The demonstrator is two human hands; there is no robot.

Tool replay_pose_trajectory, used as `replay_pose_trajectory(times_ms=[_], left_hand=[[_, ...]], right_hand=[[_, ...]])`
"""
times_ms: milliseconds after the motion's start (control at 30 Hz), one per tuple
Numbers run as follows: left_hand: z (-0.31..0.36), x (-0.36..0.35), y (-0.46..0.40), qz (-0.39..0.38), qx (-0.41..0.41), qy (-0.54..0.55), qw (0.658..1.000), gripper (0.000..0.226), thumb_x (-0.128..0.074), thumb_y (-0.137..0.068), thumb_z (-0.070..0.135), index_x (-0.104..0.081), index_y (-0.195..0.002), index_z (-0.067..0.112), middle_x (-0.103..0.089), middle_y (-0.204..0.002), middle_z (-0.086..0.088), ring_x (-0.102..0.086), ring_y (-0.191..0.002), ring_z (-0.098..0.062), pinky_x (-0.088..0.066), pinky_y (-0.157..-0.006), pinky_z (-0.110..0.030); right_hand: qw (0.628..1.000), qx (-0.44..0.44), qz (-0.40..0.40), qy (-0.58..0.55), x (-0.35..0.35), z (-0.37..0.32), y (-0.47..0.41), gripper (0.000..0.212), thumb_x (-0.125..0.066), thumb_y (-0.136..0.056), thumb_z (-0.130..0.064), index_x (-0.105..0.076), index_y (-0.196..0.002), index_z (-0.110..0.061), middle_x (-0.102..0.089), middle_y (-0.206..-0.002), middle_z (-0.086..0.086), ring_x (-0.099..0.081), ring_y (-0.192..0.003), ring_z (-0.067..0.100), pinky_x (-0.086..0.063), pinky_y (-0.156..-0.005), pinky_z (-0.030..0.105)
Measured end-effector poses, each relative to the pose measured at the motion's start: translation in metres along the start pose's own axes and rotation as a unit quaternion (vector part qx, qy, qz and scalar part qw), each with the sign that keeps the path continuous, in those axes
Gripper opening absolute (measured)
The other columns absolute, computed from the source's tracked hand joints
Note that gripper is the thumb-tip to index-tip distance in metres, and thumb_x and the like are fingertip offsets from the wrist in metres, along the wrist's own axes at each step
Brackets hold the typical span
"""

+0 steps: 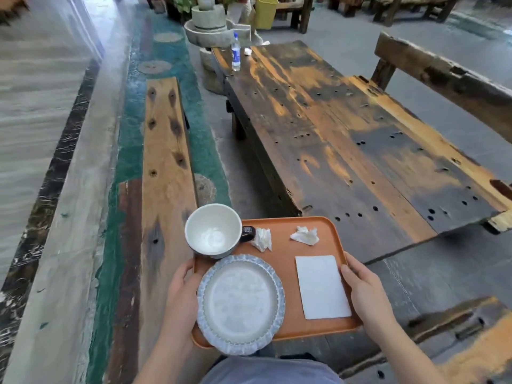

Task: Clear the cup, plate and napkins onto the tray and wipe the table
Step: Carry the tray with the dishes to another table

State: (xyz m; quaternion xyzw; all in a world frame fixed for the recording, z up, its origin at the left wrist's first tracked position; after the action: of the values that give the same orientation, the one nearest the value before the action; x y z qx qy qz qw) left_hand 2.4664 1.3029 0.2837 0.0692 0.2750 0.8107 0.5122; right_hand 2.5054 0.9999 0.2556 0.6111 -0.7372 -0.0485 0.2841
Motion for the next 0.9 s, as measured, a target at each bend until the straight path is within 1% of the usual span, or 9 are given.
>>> replay_pose_trajectory(times_ms=[100, 167, 233, 267, 433, 533, 600, 733, 900], left_hand=[[0.007, -0.003, -0.027, 0.015, 0.005, 0.009, 1.000, 0.021, -0.067, -0.096, 0.023, -0.067, -0.115, 0.032, -0.077, -0.108, -0.010, -0.074, -0.096, -0.034, -0.059, -0.082, -0.049], [0.012, -0.009, -0.045, 0.024, 0.011, 0.005, 1.000, 0.023, -0.068, -0.096, 0.023, -0.067, -0.119, 0.028, -0.078, -0.103, -0.007, -0.076, -0.086, -0.027, -0.062, -0.073, -0.043], [0.019, -0.015, -0.061, 0.032, 0.015, 0.005, 0.999, 0.022, -0.067, -0.097, 0.022, -0.066, -0.120, 0.024, -0.079, -0.093, -0.002, -0.076, -0.072, -0.019, -0.061, -0.058, -0.034], [0.023, -0.018, -0.072, 0.035, 0.016, 0.004, 0.999, 0.023, -0.066, -0.098, 0.022, -0.066, -0.121, 0.023, -0.079, -0.092, -0.002, -0.076, -0.070, -0.018, -0.060, -0.055, -0.032], [0.043, -0.034, -0.133, 0.056, 0.010, -0.011, 0.998, 0.016, -0.068, -0.096, 0.025, -0.068, -0.112, 0.030, -0.079, -0.098, -0.002, -0.076, -0.085, -0.025, -0.061, -0.075, -0.043], [0.060, -0.051, -0.178, 0.063, 0.009, -0.026, 0.998, 0.024, -0.070, -0.095, 0.030, -0.066, -0.119, 0.030, -0.079, -0.097, 0.004, -0.077, -0.087, -0.023, -0.061, -0.074, -0.043], [0.072, -0.066, -0.210, 0.067, 0.010, -0.036, 0.997, 0.030, -0.068, -0.096, 0.031, -0.064, -0.126, 0.030, -0.079, -0.102, 0.005, -0.077, -0.089, -0.022, -0.061, -0.073, -0.042], [0.103, -0.106, -0.271, 0.061, 0.002, -0.063, 0.996, 0.028, -0.062, -0.100, 0.028, -0.064, -0.127, 0.032, -0.078, -0.108, 0.004, -0.076, -0.094, -0.021, -0.061, -0.074, -0.041], [0.144, -0.153, -0.344, 0.052, 0.002, -0.072, 0.996, 0.036, -0.065, -0.098, 0.033, -0.060, -0.133, 0.034, -0.075, -0.117, 0.004, -0.075, -0.100, -0.021, -0.061, -0.085, -0.048]], right_hand=[[1.000, 0.003, -0.012, 0.012, -0.014, -0.020, -0.029, 0.037, -0.041, -0.106, -0.039, -0.053, -0.141, -0.039, -0.067, -0.126, -0.014, -0.065, -0.109, 0.015, -0.054, -0.097, 0.051], [1.000, 0.006, -0.012, 0.014, -0.023, -0.032, -0.049, 0.037, -0.040, -0.106, -0.039, -0.053, -0.141, -0.039, -0.067, -0.125, -0.013, -0.066, -0.107, 0.016, -0.055, -0.094, 0.050], [1.000, 0.008, -0.014, 0.016, -0.031, -0.042, -0.067, 0.038, -0.040, -0.105, -0.040, -0.052, -0.141, -0.039, -0.067, -0.126, -0.012, -0.066, -0.107, 0.017, -0.055, -0.095, 0.052], [1.000, 0.009, -0.017, 0.015, -0.035, -0.048, -0.079, 0.037, -0.040, -0.106, -0.039, -0.053, -0.141, -0.037, -0.067, -0.126, -0.011, -0.065, -0.108, 0.017, -0.055, -0.096, 0.051], [0.999, 0.003, -0.032, -0.012, -0.056, -0.079, -0.138, 0.028, -0.041, -0.107, -0.029, -0.059, -0.121, -0.044, -0.068, -0.109, -0.022, -0.067, -0.102, 0.012, -0.056, -0.091, 0.045], [0.999, -0.009, -0.026, -0.019, -0.067, -0.098, -0.182, 0.028, -0.042, -0.106, -0.030, -0.062, -0.111, -0.049, -0.069, -0.107, -0.023, -0.068, -0.101, 0.012, -0.056, -0.090, 0.044], [0.999, -0.011, -0.024, -0.026, -0.073, -0.114, -0.214, 0.030, -0.042, -0.107, -0.029, -0.062, -0.104, -0.050, -0.069, -0.104, -0.025, -0.067, -0.100, 0.009, -0.056, -0.084, 0.037], [0.999, -0.001, -0.023, -0.030, -0.075, -0.152, -0.282, 0.034, -0.041, -0.107, -0.024, -0.064, -0.128, -0.036, -0.071, -0.111, -0.022, -0.066, -0.105, 0.007, -0.051, -0.081, 0.031], [0.999, 0.009, -0.013, -0.036, -0.078, -0.193, -0.358, 0.037, -0.042, -0.105, -0.021, -0.063, -0.132, -0.037, -0.071, -0.118, -0.020, -0.065, -0.111, 0.006, -0.050, -0.089, 0.032]])
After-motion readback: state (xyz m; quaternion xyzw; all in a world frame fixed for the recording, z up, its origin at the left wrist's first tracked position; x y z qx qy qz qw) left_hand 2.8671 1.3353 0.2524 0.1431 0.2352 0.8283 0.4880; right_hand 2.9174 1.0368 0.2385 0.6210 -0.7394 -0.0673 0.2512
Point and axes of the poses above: each hand's wrist, its own y-axis away from the middle knuckle, its own x-axis out of the back of the hand, z = x × y, the point moved 1 cm from there along -y, towards the middle knuckle
